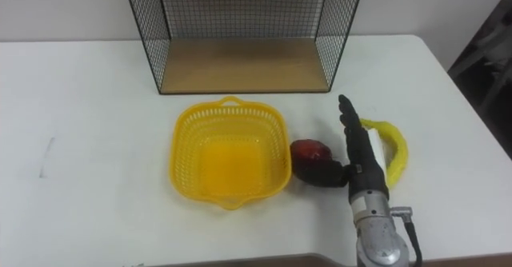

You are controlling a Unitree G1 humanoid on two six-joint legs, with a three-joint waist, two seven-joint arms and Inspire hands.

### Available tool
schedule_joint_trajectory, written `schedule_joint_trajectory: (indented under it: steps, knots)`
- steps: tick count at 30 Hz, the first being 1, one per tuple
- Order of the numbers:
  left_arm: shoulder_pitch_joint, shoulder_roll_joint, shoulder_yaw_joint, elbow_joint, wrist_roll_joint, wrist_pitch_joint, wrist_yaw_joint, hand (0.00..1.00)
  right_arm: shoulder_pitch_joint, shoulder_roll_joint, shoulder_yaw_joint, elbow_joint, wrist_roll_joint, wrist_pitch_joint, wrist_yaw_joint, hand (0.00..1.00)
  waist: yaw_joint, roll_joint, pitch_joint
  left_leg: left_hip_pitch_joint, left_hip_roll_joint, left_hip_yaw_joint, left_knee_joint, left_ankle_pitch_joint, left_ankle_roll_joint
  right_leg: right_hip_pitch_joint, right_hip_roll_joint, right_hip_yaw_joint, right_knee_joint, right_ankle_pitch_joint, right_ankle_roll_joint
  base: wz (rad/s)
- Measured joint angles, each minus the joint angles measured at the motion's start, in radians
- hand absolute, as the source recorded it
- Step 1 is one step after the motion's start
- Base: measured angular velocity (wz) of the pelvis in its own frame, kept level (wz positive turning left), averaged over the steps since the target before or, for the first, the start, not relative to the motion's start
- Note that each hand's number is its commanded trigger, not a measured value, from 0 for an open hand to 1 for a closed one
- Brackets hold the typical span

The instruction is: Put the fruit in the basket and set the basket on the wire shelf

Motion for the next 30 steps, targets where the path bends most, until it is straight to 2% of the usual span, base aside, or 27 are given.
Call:
schedule_joint_trajectory:
  steps: [2, 14, 15, 16, 17, 18, 21, 30]
  knots:
    - [0.001, 0.002, 0.0, 0.0, 0.0, 0.0, -0.001, 0.0, -0.001, 0.0, 0.002, 0.0, -0.021, 0.013, 0.011, 0.0, 0.001, 0.0, 0.0003, -0.001, 0.0, 0.0, 0.002, 0.0, 0.0, -0.001, 0.0, 0.0, 0.0, 0.0, 0.0, 0.0]
    - [-0.002, 0.009, 0.004, -0.005, 0.003, 0.0, -0.044, 0.0, -0.003, -0.002, 0.001, 0.017, -0.131, 0.012, 0.048, 0.0, 0.002, -0.001, 0.002, -0.001, 0.001, -0.003, 0.01, 0.0, 0.0, -0.005, 0.0, -0.004, 0.0, 0.0, 0.0, 0.0]
    - [-0.004, 0.009, 0.011, -0.005, 0.005, 0.0, -0.045, 0.0, -0.005, -0.002, -0.003, 0.029, -0.144, 0.006, 0.057, 0.16, 0.002, -0.002, 0.0008, -0.001, 0.001, -0.003, 0.011, 0.0, 0.0, -0.005, 0.0, -0.004, 0.0, 0.0, 0.0, 0.0]
    - [-0.004, 0.009, 0.015, -0.006, 0.008, 0.0, -0.045, 0.0, -0.006, -0.002, -0.007, 0.036, -0.15, 0.002, 0.062, 0.71, 0.002, -0.003, -0.0006, -0.001, 0.001, -0.003, 0.011, 0.0, 0.0, -0.005, 0.0, -0.004, 0.0, 0.0, 0.0, 0.0]
    - [-0.003, 0.01, 0.024, -0.006, 0.02, 0.0, -0.045, 0.0, -0.013, -0.003, -0.009, 0.056, -0.155, -0.004, 0.068, 1.0, 0.002, -0.005, -0.002, -0.001, 0.001, -0.004, 0.011, 0.0, 0.0, -0.003, 0.0, -0.007, 0.0, 0.0, 0.0, 0.0]
    - [-0.002, 0.011, 0.025, -0.006, 0.026, 0.0, -0.045, 0.0, -0.023, -0.003, -0.01, 0.081, -0.155, -0.016, 0.071, 1.0, 0.002, -0.007, -0.0034, 0.0, 0.001, -0.004, 0.011, 0.0, 0.0, 0.001, 0.0, -0.008, 0.0, 0.0, 0.0, 0.0]
    - [0.0, 0.011, 0.025, -0.006, 0.028, 0.002, -0.045, 0.0, -0.035, -0.003, -0.022, 0.107, -0.169, -0.02, 0.068, 1.0, -0.001, -0.011, -0.0039, 0.003, 0.0, -0.009, 0.012, -0.001, 0.0, 0.009, 0.0, -0.013, 0.0, 0.0, 0.0, 0.04]
    - [0.002, 0.011, 0.026, -0.009, 0.028, 0.009, -0.045, 0.0, -0.084, -0.002, -0.09, 0.164, -0.206, -0.007, 0.044, 1.0, 0.0, -0.016, -0.0053, 0.003, 0.0, -0.033, 0.023, -0.001, 0.0, 0.023, 0.001, -0.034, -0.001, 0.0, 0.0, 0.08]
